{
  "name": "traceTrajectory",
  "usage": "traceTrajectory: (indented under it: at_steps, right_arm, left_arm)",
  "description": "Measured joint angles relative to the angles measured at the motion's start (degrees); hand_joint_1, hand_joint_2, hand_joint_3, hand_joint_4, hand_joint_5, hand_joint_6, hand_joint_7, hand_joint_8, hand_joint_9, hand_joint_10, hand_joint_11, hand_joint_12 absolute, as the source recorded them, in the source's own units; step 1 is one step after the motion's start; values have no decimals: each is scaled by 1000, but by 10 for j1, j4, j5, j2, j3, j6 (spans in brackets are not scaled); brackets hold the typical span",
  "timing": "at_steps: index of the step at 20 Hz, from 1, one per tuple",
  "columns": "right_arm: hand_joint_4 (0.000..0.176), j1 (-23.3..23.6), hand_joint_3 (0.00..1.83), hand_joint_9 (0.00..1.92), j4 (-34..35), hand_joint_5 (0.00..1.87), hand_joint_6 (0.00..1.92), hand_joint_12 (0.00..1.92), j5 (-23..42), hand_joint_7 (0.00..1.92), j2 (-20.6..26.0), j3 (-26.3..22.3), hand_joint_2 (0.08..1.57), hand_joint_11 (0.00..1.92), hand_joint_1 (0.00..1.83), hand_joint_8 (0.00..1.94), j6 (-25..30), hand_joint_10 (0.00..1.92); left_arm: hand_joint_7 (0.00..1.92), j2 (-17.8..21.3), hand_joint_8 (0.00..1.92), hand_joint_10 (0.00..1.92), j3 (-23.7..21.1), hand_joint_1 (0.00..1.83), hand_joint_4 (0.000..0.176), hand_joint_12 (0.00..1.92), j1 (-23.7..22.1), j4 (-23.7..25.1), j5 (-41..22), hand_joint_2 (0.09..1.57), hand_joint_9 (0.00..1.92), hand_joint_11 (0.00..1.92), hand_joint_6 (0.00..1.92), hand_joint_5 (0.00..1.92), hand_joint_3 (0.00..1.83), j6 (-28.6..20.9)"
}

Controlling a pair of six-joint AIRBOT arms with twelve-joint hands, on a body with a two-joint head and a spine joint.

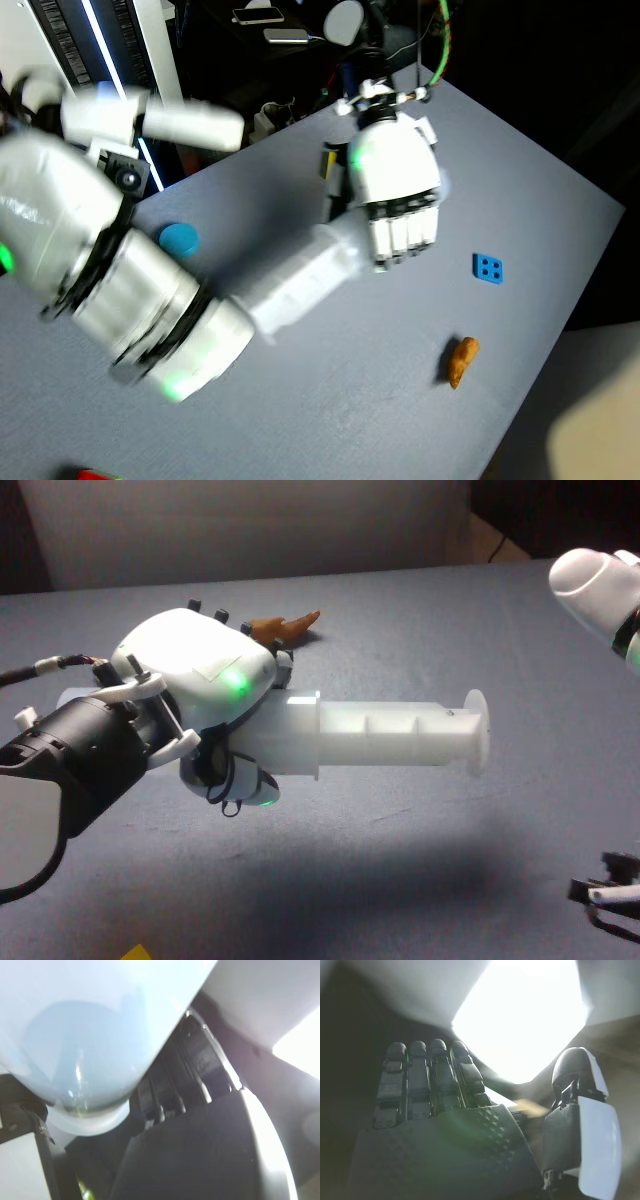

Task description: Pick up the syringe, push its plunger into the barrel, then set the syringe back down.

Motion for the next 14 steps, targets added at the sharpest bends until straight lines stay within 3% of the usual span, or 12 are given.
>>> traceTrajectory:
  at_steps: [4,7,14]
  right_arm:
    - [0,-15,0,0,33,0,0,0,16,0,-36,12,985,0,0,0,130,0]
    - [0,-17,0,0,35,0,0,0,23,0,-61,34,986,0,0,0,192,0]
    - [0,-25,1,0,-14,0,0,0,-27,0,-137,94,989,0,0,0,241,0]
  left_arm:
    - [926,13,1101,1298,5,1376,0,1368,-8,2,-28,1132,914,867,973,881,0,-9]
    - [954,24,1045,1208,9,1380,0,1220,-14,3,-30,1122,968,909,1026,854,0,-38]
    - [902,28,1132,1195,9,1380,0,1147,-26,4,-32,1121,979,991,956,902,0,-59]
